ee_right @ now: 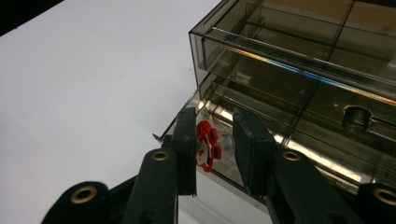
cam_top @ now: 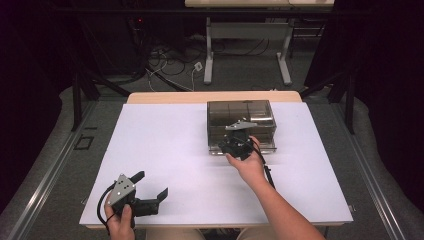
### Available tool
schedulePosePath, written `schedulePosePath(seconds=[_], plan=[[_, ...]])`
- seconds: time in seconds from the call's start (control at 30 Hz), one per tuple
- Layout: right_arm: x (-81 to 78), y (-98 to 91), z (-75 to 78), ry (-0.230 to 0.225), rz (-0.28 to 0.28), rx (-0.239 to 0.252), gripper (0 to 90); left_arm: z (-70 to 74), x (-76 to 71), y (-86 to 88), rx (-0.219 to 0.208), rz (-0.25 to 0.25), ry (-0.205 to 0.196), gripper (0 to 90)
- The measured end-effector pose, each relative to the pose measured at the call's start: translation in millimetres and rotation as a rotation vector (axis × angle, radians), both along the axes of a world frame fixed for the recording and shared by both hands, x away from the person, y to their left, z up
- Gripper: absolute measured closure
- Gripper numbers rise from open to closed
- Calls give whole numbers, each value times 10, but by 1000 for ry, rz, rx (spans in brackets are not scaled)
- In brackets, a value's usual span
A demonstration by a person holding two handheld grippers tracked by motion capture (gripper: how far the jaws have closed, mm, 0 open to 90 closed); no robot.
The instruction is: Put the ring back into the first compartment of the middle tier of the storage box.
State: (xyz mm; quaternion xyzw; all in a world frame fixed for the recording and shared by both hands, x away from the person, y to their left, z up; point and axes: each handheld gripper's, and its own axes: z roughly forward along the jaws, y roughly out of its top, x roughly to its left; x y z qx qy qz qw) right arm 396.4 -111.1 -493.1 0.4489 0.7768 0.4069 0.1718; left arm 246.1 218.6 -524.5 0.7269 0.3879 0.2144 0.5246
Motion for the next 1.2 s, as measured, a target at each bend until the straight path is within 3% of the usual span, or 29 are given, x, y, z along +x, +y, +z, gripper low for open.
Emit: schedulePosePath(seconds=[0.33, 0.6, 1.0, 1.2], plan=[[68, 0, -77, 1, -47, 47, 708, -2, 4, 3, 0, 1, 2, 6], [95, 13, -114, 5, -46, 51, 703, -2, 3, 4, 0, 1, 3, 6], [54, -17, -70, -30, -39, 85, 503, -1, -1, 8, -4, 5, 3, 5], [-17, -70, -35, -66, -41, 74, 394, -4, 3, 1, -1, 0, 4, 5]])
